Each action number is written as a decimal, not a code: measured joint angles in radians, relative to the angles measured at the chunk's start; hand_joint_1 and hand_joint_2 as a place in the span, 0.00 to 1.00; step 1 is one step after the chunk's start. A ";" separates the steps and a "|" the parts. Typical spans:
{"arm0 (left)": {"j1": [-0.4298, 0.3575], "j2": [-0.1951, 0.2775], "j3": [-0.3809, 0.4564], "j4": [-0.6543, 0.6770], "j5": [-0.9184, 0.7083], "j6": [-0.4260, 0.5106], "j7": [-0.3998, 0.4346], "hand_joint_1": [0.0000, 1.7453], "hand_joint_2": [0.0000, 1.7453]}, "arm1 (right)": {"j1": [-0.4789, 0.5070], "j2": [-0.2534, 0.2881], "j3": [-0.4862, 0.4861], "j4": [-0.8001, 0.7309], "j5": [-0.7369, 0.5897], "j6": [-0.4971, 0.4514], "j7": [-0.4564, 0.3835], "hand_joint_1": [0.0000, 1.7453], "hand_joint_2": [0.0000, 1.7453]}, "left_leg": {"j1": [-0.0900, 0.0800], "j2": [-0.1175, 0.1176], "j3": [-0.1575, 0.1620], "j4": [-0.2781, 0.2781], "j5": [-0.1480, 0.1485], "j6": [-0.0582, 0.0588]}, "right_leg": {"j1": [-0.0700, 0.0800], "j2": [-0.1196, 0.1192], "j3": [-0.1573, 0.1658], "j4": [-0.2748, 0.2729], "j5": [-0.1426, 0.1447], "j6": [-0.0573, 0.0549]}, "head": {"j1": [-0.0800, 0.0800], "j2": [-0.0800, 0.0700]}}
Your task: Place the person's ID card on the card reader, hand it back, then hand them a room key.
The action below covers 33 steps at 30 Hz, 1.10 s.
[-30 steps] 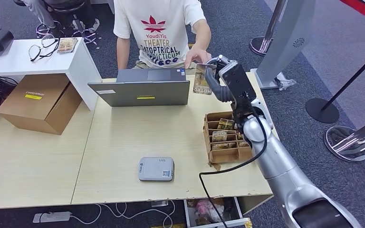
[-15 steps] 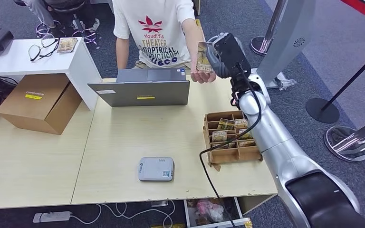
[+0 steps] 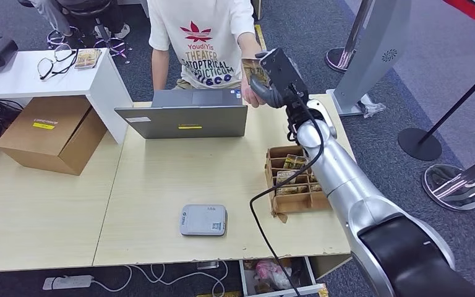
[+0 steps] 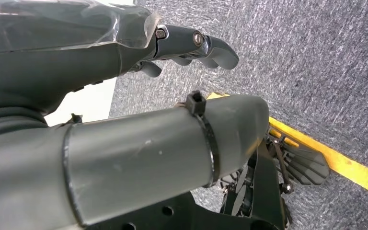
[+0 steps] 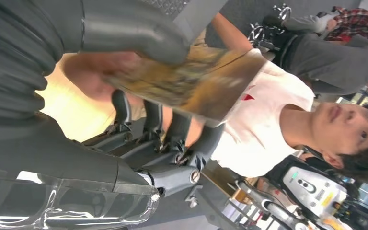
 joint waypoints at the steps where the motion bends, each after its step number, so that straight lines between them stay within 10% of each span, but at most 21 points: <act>1: 0.000 0.000 0.000 0.000 0.000 -0.002 0.000 0.00 0.00 | 0.002 0.001 0.001 0.007 0.001 -0.001 0.000 0.00 1.00 | 0.000 0.000 0.000 0.000 0.000 0.000 | 0.000 0.000 0.000 0.000 0.000 0.000 | 0.000 0.000; 19: 0.000 0.005 0.000 0.000 -0.001 -0.002 -0.012 0.00 0.00 | 0.048 -0.012 -0.002 -0.047 0.028 -0.049 -0.051 0.00 1.00 | 0.000 0.000 0.000 0.000 0.000 0.000 | 0.000 0.000 -0.001 0.000 0.000 0.000 | 0.000 0.000; 33: 0.002 0.005 0.000 0.000 0.018 0.005 -0.040 0.00 0.00 | 0.279 -0.160 -0.004 -0.437 0.265 -0.130 -0.010 0.00 1.00 | 0.000 -0.001 0.000 0.000 0.000 0.000 | 0.000 0.000 -0.001 -0.001 0.000 0.000 | 0.000 0.000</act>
